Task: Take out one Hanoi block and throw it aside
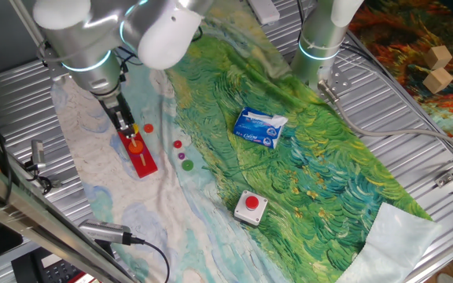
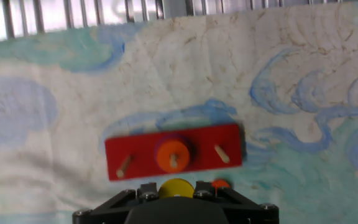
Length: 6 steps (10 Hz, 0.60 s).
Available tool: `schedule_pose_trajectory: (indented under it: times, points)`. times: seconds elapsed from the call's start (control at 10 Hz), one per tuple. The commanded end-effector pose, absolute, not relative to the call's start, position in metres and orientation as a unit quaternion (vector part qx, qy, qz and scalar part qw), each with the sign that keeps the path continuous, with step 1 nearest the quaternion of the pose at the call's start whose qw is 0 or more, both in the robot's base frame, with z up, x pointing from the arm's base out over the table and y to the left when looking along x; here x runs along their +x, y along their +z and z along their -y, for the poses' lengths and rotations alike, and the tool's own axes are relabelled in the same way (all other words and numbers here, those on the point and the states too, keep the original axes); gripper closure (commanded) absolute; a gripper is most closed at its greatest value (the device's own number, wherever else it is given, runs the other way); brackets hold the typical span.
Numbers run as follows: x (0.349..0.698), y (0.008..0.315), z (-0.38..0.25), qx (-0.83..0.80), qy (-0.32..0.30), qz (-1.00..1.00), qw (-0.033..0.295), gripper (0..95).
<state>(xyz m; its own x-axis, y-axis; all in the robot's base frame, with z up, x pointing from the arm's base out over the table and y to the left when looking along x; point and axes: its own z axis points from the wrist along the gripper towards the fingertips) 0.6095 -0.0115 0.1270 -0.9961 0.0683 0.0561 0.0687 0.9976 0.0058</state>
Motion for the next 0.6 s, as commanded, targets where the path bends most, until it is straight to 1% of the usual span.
schedule_pose_trajectory:
  times: [0.1, 0.4, 0.6]
  points:
    - [0.583, 0.125, 0.023, -0.023, -0.001, 0.999, 0.024, 95.0]
    - [0.549, 0.126, 0.050, -0.007, -0.001, 0.999, 0.032, 95.0]
    - [0.537, 0.126, 0.062, 0.010, -0.002, 0.999, 0.035, 95.0]
